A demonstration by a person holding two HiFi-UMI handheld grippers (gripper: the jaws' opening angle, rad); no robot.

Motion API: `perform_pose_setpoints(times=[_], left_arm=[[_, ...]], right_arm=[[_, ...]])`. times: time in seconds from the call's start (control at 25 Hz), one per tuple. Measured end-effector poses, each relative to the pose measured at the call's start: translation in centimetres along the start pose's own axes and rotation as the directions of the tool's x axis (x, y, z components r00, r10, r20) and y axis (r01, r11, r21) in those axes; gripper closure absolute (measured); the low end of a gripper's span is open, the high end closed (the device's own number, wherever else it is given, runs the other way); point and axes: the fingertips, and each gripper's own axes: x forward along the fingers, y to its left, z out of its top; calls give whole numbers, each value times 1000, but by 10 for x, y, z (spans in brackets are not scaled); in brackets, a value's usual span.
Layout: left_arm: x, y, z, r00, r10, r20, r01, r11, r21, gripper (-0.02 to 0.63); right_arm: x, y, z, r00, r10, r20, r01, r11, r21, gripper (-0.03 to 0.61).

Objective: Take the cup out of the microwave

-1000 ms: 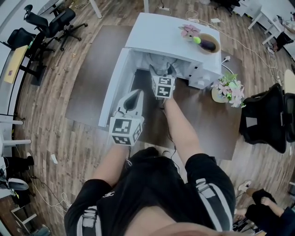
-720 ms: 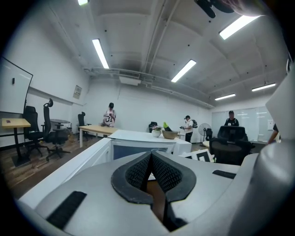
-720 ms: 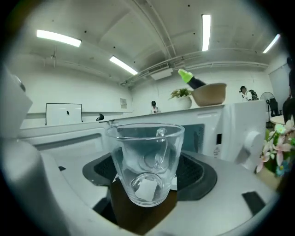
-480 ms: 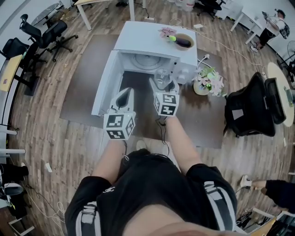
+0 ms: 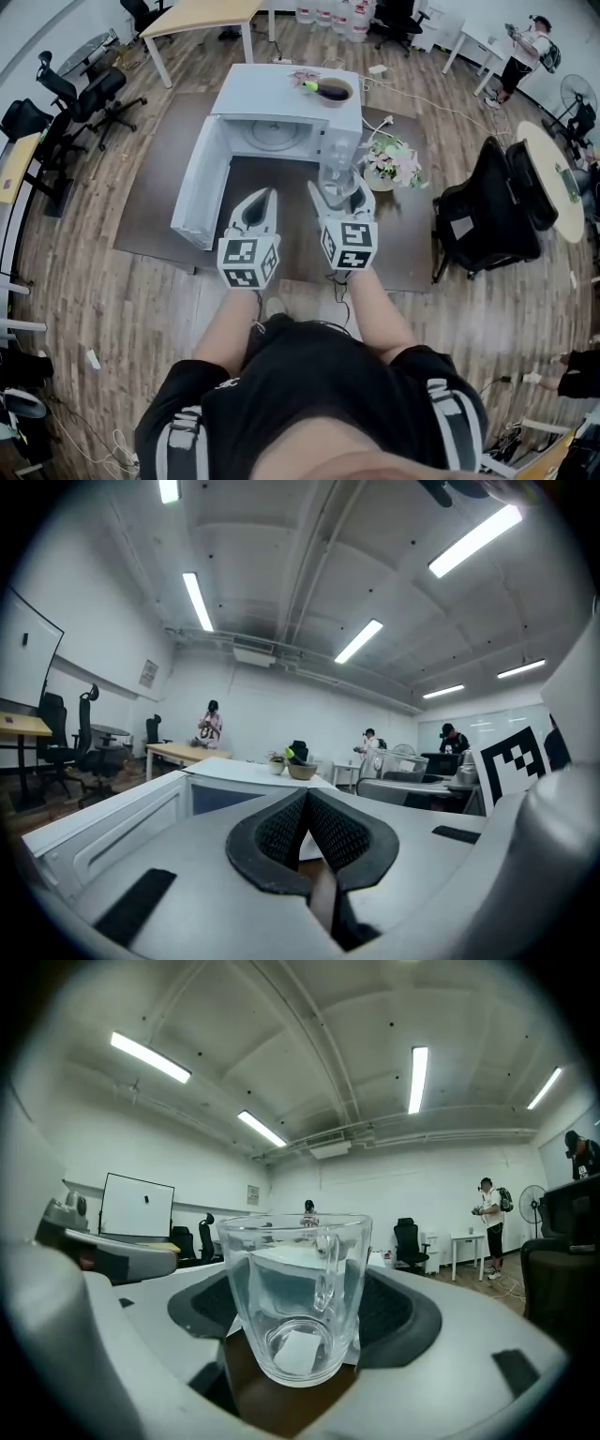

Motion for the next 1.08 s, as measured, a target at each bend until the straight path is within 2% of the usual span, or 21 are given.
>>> perform_pose_setpoints(times=[0.32,1.08], left_arm=[[-8,-23,10,1000,-23,14,22,999,29,612],[-13,-12,22,1000,-15,21,13,998,60,612]], right_arm=[[-30,-10,17,999,8,39,-10,999,47,204],[-16,4,20,999,37,38,-39,997,66,205]])
